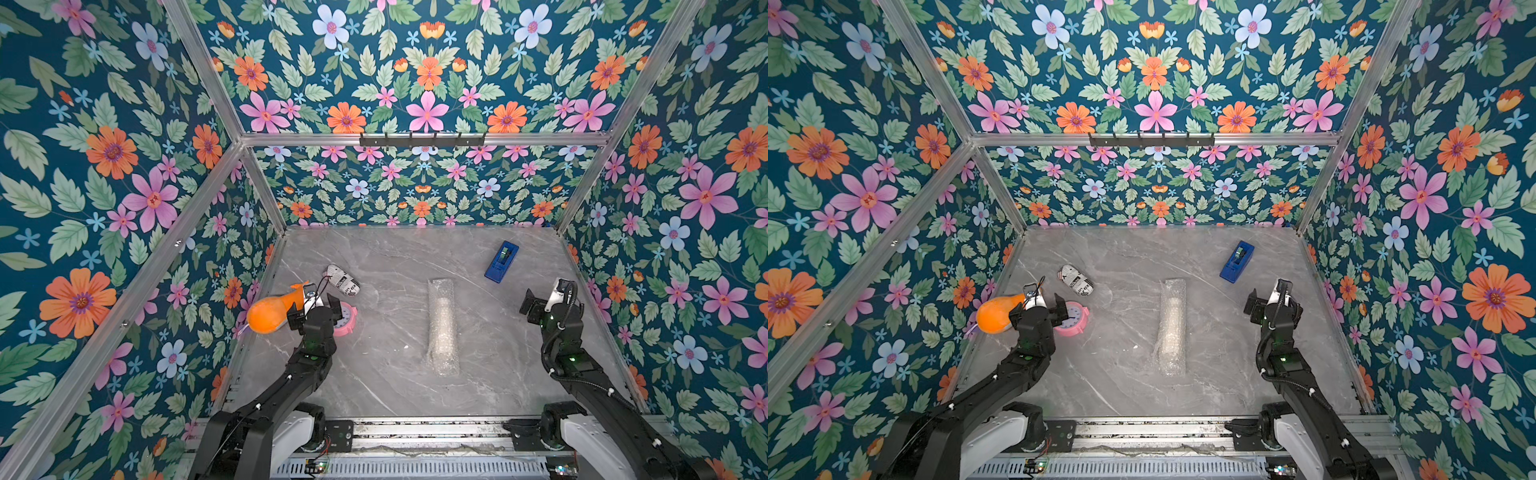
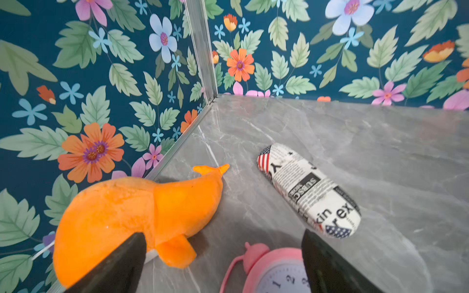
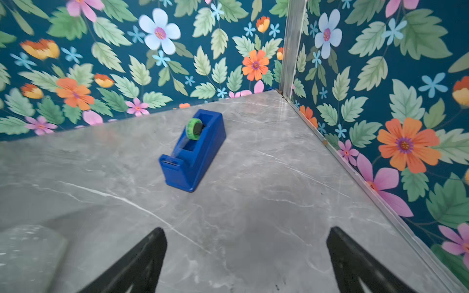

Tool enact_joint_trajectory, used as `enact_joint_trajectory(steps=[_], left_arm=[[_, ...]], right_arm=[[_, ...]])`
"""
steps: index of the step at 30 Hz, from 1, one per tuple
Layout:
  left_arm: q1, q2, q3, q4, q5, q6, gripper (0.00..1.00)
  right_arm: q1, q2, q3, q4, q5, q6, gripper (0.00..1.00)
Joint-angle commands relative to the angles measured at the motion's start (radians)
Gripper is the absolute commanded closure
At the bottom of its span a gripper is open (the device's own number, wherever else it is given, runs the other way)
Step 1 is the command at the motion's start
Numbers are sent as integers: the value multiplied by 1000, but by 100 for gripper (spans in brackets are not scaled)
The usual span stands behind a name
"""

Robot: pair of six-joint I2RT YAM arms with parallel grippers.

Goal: Wrap vases in bubble wrap
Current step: Reset both arms

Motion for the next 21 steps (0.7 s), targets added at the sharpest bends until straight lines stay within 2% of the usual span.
enact_joint_trajectory(steps=[1,3,5,8,11,14,15,16,17,18,20,21], left_arm=[[65,33,-42,208,93,23,1],[119,101,-73,321,175,2,1],[154,192,-85,449,209,-5,1],[168,272,-63,526,282,26,1],[181,372,-41,626,335,21,1],[193,523,-37,766,346,6,1],[193,576,-33,842,343,16,1],[193,582,-25,828,348,19,1],[194,548,3,712,352,7,1],[194,549,41,644,345,2,1],[194,564,45,663,342,12,1],[193,556,49,635,340,7,1]], right_arm=[[-9,83,-33,223,-35,-60,0],[-8,159,-60,322,-73,-44,0],[-9,242,-71,391,-71,-38,1],[-20,346,-72,501,-97,-72,0],[-64,423,-43,520,-175,-66,1],[-102,573,-59,712,-259,-60,1],[-102,588,-51,705,-271,-71,0],[-102,554,-29,584,-285,-64,1],[-103,553,2,540,-276,-58,1],[-108,582,-11,619,-279,-64,0],[-110,550,4,522,-285,-55,1],[-110,566,-3,576,-283,-56,1]])
